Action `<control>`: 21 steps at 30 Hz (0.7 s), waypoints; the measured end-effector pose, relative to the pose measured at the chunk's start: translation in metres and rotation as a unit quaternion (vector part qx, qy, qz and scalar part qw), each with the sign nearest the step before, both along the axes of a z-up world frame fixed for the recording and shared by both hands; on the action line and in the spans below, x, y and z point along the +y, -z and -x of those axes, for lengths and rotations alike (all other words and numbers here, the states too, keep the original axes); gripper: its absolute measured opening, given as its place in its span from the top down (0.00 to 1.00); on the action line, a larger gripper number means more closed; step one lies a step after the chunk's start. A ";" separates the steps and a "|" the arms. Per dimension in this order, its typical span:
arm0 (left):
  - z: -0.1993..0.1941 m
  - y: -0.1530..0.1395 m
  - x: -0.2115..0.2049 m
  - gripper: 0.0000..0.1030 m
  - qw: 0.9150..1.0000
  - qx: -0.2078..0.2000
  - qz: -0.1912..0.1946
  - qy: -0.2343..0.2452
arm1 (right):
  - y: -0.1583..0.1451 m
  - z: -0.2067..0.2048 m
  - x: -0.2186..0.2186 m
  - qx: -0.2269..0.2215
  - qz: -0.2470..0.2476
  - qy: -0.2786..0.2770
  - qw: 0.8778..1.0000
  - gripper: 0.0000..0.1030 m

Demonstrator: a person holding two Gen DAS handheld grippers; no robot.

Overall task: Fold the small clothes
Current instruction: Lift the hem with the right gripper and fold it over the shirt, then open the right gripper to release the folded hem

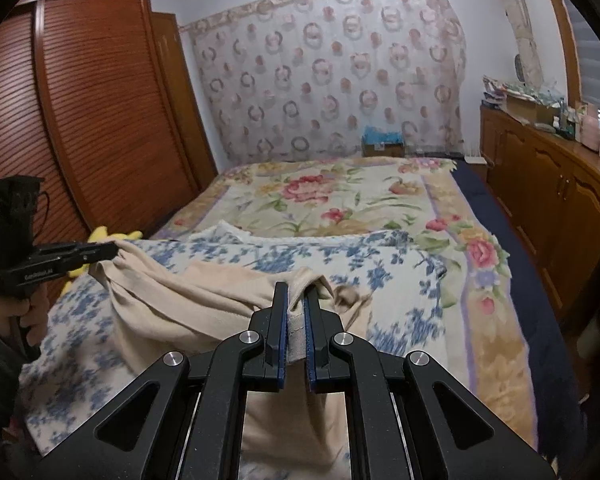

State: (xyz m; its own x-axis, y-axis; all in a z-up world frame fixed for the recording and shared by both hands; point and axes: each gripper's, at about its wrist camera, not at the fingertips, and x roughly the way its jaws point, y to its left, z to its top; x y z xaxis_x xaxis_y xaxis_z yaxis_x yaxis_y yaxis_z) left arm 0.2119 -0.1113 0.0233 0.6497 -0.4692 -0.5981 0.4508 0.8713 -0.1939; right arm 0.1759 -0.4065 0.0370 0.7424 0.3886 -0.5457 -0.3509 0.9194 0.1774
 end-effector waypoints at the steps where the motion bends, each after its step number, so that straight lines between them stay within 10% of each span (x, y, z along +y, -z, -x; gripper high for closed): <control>1: -0.008 0.003 0.000 0.98 1.000 0.005 -0.003 -0.001 | 0.002 -0.006 0.000 0.003 0.002 0.000 1.000 0.96; 12: -0.036 0.038 -0.006 0.92 0.997 0.057 -0.040 0.020 | 0.046 -0.045 0.002 0.053 0.031 0.012 0.998 0.88; 16: -0.032 0.034 0.001 0.64 0.997 0.048 -0.049 0.022 | 0.042 -0.047 -0.001 0.049 0.045 0.029 0.997 0.73; 21: -0.026 0.037 0.019 0.59 0.997 0.050 -0.044 0.028 | 0.032 -0.043 -0.009 0.035 0.051 0.036 0.997 0.61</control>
